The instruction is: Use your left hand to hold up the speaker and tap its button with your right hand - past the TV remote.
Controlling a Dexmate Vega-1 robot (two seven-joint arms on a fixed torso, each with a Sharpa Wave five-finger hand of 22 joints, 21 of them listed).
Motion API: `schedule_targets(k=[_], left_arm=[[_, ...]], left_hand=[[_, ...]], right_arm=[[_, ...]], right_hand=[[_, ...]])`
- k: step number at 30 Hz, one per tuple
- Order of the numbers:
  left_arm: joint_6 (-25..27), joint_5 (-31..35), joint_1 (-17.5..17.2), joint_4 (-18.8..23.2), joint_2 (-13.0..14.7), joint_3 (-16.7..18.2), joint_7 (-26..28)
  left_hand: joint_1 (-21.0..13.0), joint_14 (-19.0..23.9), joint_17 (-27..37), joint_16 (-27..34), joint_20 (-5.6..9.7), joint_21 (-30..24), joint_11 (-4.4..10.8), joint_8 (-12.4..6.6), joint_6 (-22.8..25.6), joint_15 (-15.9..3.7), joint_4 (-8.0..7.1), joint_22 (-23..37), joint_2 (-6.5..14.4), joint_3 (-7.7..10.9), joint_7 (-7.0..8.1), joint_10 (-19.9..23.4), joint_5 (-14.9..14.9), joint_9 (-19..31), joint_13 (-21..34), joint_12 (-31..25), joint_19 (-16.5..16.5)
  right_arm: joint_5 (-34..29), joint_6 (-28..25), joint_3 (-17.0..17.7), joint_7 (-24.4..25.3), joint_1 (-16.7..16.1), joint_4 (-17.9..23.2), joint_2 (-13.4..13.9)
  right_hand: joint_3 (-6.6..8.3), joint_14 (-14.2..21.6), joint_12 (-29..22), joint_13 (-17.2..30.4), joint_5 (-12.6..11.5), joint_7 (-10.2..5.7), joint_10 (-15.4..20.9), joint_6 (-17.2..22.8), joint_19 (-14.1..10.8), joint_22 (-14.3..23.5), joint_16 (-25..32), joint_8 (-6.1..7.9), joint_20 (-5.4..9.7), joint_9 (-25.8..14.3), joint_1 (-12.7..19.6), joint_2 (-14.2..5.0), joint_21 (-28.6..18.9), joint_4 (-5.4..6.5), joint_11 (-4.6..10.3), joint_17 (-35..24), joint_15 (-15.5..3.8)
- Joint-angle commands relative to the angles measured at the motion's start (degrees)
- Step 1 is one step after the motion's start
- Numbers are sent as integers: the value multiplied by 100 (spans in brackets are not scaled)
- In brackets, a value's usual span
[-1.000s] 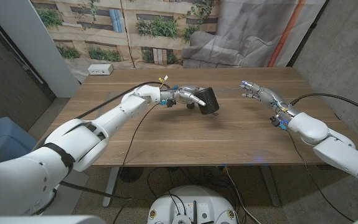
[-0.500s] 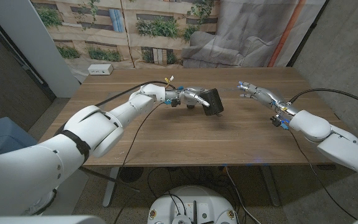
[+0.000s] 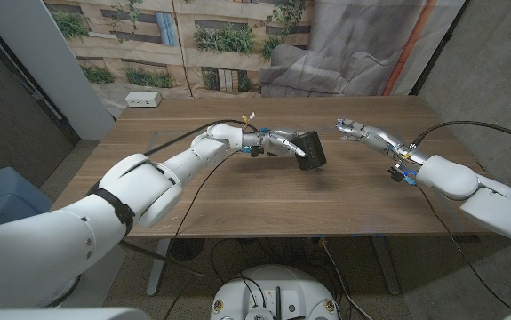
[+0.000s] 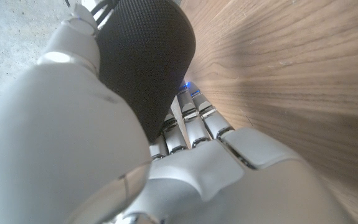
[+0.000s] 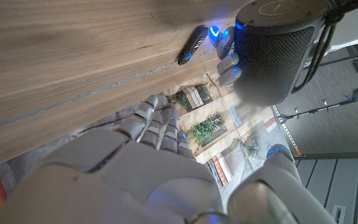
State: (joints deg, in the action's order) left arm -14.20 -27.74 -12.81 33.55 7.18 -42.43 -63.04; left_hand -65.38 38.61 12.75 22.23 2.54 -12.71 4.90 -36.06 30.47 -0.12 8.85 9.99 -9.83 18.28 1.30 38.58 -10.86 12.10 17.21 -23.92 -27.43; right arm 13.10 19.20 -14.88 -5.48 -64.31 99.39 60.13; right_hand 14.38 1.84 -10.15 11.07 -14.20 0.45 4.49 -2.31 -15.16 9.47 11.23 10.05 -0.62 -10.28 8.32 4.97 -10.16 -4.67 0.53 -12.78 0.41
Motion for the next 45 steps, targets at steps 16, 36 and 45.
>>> schedule_targets(k=[16,36,45], left_arm=[[703,-98,-224,664,241,-107,206],[487,-4,12,15,-24,-109,-10],[402,35,107,-254,-130,-91,-98]], left_hand=[[-96,422,226,-23,602,-5,628,-751,1100,-1294,-19,23,1331,24,289,877,-36,25,555,-19,-80],[-62,469,223,-36,603,-7,637,-791,1143,-1301,0,25,1365,22,287,935,-32,27,578,-11,-107],[-47,485,217,-50,603,-3,624,-805,1152,-1300,9,26,1380,24,291,950,-30,27,589,-3,-110]], right_arm=[[-773,-685,-66,232,-129,785,249],[-1141,-1280,-388,135,204,1107,214],[-1473,-1601,-590,143,352,1253,175]], right_hand=[[-17,-112,-17,21,-72,11,-155,-213,97,14,0,27,-17,-11,93,77,-8,-98,-3,-6,33],[-69,-211,-19,24,-106,-21,-282,-364,167,15,-2,28,-66,-13,119,143,-12,-145,-49,-4,90],[-95,-237,-26,25,-117,-23,-312,-375,182,15,6,44,-80,-13,95,151,-17,-139,-49,-12,102]])
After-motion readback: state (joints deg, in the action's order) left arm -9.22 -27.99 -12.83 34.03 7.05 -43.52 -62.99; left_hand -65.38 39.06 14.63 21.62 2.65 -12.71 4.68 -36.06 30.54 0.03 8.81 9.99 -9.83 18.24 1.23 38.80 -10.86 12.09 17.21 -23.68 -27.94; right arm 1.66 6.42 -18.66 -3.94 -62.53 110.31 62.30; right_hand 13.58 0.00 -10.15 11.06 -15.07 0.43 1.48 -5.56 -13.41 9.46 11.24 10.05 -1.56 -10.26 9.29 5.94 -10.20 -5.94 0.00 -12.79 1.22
